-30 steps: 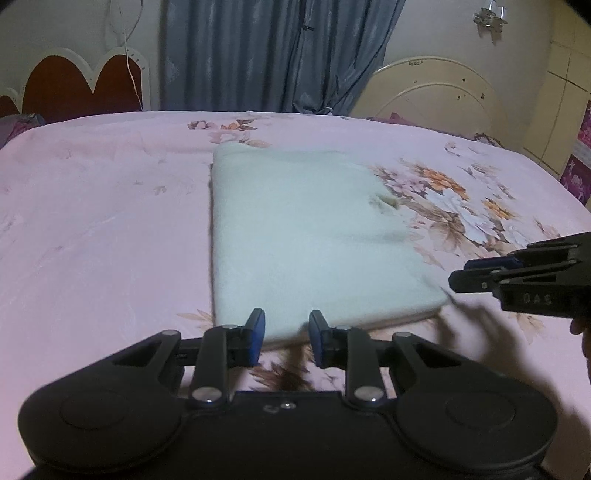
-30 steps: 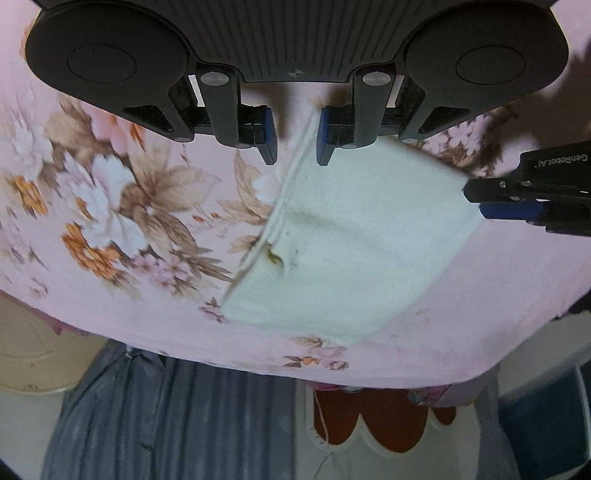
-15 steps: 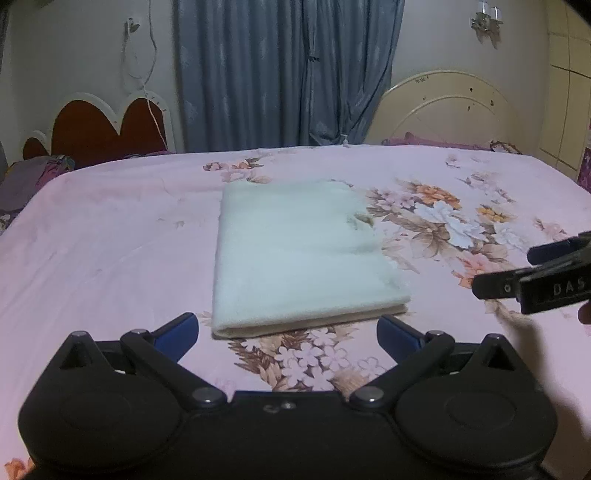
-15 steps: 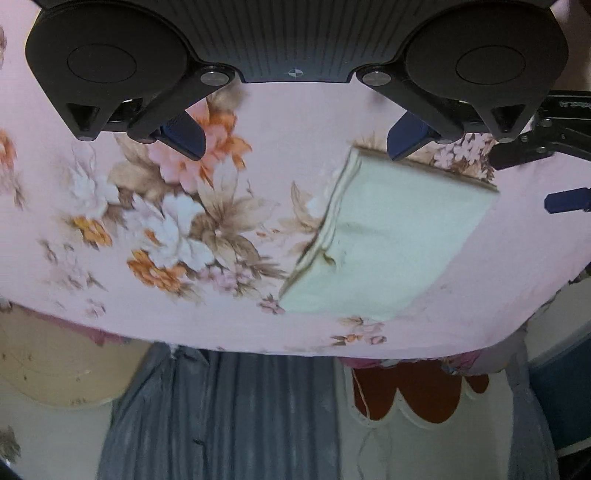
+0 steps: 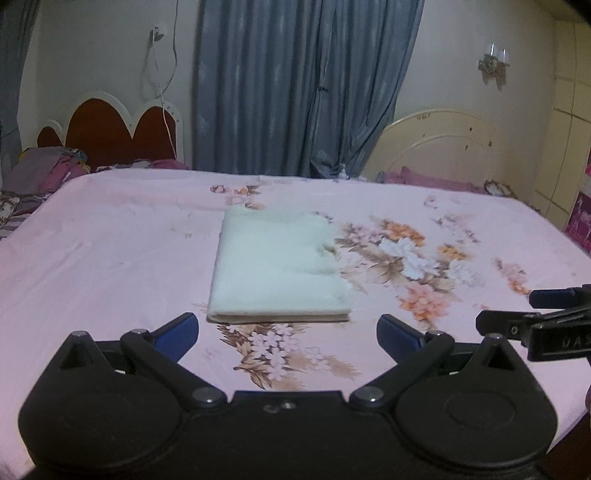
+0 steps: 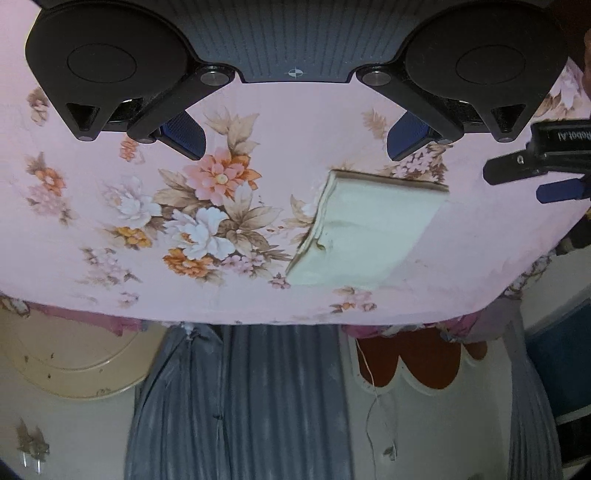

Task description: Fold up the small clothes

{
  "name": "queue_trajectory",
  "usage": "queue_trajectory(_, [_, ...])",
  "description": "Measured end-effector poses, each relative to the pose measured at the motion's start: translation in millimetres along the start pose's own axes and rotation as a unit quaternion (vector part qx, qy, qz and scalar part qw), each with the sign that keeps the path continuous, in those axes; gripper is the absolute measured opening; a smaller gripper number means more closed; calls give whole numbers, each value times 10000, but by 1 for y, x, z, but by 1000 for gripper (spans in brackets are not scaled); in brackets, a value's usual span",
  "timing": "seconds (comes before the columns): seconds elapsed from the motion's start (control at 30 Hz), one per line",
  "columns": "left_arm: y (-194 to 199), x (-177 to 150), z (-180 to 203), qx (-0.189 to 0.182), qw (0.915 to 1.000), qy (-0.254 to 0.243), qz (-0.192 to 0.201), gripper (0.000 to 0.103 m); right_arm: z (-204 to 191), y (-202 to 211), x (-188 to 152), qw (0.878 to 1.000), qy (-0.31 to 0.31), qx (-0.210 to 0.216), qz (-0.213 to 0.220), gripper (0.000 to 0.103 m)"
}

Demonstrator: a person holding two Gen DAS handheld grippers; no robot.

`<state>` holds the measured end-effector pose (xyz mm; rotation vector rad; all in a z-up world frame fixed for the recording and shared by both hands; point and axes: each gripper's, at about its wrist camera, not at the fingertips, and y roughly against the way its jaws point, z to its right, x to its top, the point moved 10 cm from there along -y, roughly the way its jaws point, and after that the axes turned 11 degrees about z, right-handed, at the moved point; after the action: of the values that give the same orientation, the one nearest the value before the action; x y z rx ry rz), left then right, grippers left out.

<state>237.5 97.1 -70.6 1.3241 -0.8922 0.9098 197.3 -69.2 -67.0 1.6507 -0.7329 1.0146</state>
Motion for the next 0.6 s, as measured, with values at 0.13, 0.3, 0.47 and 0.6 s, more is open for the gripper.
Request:
queue_trajectory(0.13, [32,7,7,26,9998,29,213,102,-1,32,5,9998,-45,-14,188,103])
queue_trajectory(0.3, [70,7,14,-13,9993,98,351,102,-1,76,9,9990,-112,-53,421,103])
queue_trajectory(0.47, [90,0,16,6,9994,88,333,102,-5,107,2,9989,-86,-55,458,103])
queue_trajectory(0.6, [96,4,14,13,9991,95,424,102,-13,116,1,9987,-17,-39,502,103])
